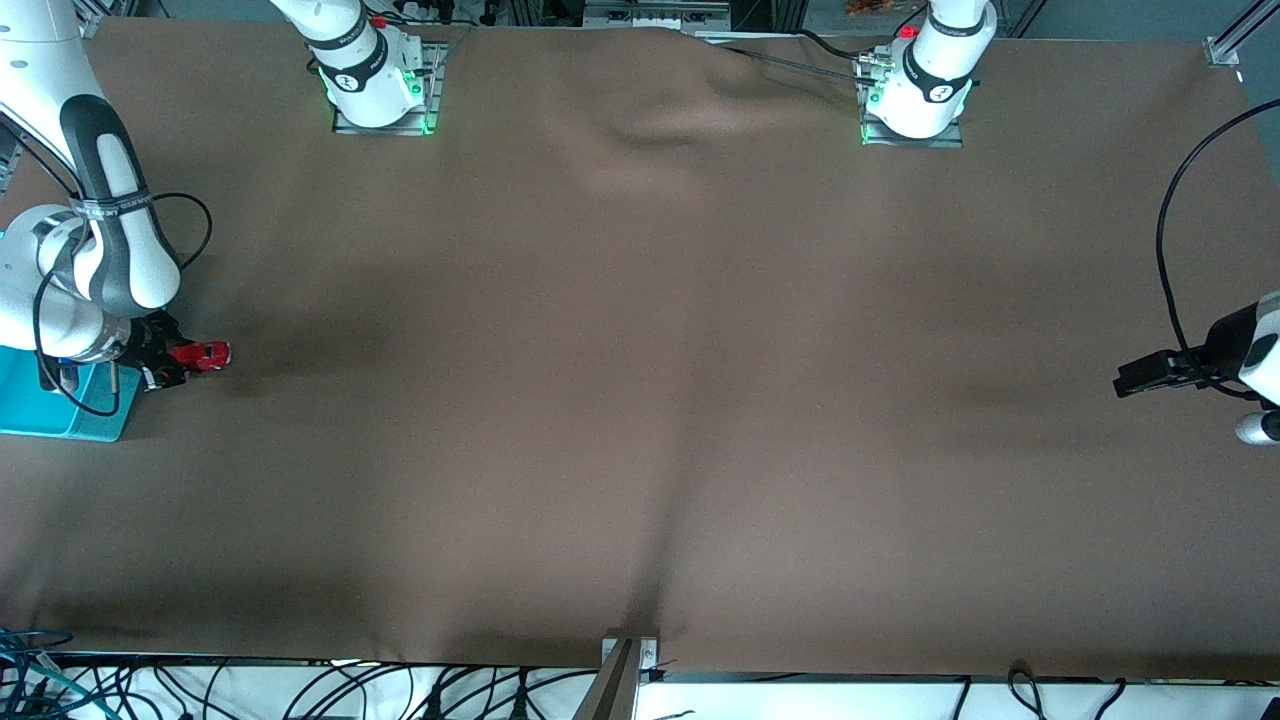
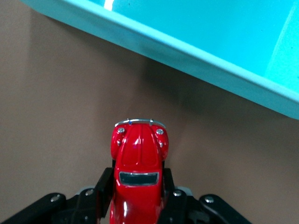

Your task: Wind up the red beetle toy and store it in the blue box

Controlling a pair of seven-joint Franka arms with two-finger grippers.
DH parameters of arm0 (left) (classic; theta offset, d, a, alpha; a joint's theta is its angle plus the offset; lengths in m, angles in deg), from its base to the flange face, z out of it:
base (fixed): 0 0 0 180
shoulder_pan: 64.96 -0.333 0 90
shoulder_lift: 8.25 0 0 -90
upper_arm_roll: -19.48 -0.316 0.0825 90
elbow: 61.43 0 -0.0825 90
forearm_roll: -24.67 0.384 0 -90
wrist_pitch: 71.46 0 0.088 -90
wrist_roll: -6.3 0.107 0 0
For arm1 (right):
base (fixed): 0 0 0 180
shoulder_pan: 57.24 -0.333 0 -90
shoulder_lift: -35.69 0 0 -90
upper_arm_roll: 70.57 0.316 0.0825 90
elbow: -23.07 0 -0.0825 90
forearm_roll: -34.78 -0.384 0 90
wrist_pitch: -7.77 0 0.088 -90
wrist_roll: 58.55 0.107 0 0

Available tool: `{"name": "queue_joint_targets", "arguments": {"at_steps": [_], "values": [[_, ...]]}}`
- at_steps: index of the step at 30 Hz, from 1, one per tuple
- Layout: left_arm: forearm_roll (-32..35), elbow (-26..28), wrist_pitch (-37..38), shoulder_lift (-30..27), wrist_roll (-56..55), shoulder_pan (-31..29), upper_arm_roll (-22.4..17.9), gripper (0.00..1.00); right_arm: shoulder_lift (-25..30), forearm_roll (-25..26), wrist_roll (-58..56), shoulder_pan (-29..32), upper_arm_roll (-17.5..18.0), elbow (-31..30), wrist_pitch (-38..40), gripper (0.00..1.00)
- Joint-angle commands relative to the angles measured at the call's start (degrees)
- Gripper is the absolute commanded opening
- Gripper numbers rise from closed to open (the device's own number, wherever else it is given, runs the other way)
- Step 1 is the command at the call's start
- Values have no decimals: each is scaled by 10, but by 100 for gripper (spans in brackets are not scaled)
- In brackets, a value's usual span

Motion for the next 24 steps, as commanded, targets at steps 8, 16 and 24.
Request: {"name": "queue_joint_targets", "arguments": {"at_steps": [8, 16, 24], "values": [[-8, -3, 3, 0, 12, -2, -1, 100, 52, 58, -36, 7, 22, 10, 101, 0], [-9, -3, 3, 0, 12, -2, -1, 100, 58, 64, -104, 7, 30, 34, 161, 0], [-9, -3, 3, 1, 12, -2, -1, 100, 70, 70, -187, 8, 15, 34, 168, 0]]}}
